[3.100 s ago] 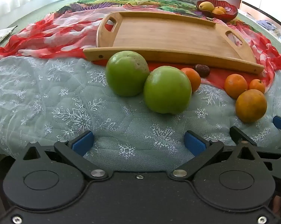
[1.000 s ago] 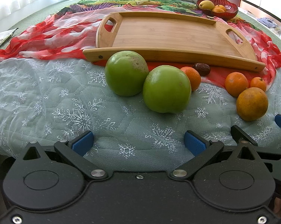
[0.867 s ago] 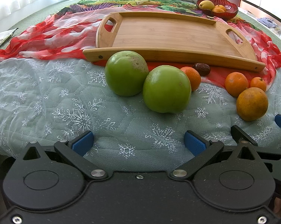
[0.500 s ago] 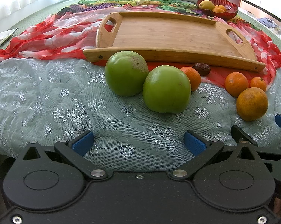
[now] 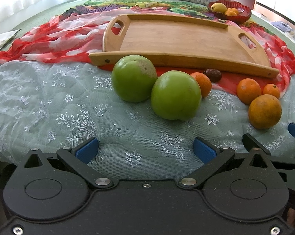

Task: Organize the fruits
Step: 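Grasp the green apple with the left gripper while the right gripper grasps the large orange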

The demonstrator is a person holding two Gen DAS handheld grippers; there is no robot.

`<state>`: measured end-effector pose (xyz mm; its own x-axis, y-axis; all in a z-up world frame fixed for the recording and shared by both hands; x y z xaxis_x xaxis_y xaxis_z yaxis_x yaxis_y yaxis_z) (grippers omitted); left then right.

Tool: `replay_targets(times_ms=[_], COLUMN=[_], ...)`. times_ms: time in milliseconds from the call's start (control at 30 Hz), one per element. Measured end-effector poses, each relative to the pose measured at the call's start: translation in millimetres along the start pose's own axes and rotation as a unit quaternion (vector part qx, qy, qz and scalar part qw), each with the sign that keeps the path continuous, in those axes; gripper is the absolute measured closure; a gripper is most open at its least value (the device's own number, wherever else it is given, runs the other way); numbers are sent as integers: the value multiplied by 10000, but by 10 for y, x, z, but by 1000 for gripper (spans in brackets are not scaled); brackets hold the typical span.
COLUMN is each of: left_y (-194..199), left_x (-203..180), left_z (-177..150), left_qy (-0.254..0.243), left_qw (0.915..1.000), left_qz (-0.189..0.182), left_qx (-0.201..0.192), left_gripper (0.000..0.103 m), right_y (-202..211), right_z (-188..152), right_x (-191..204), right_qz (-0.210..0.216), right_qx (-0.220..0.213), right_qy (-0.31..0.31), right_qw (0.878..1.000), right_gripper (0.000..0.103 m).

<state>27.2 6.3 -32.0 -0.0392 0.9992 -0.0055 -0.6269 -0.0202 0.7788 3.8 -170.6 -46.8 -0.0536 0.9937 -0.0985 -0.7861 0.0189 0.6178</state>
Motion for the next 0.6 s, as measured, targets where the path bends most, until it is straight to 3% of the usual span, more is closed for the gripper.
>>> replay_targets(times_ms=[200,333,433,600], left_y=[63,184,277,345], left_x=[-11,-50,-127,-232], left_z=[-10,26,65,146], left_qy=[-7,-58,-159,-190], left_qw=[9999,9993,9975,9937], left_qz=[-63,-68,-206,-539], left_qx=[-115,-366,-652,-961], left_gripper=[0,23,31,34], right_y=[47,111,166,227], right_z=[-15,9,19,67], right_x=[-24,-87,-104,-56], right_qz=[32,297,494,690], right_qx=[-136,-320,-501,-837], right_qy=[-52,-272,-390,-384], right_qw=[9999,9987,9968,9934], right_gripper=[0,5,10,21])
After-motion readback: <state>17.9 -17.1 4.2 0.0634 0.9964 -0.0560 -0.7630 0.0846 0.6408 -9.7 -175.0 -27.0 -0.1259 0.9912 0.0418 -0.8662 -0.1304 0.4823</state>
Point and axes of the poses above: each gripper's, at about its wrist camera, not at the fingertips, and y roughly against the way its jaws point, x to its left, z to its top, the point moved 4 cm from there along -y, roughly the way its jaws point, and after that the axes turned 2 degrees about y, right-handed, at the moved point
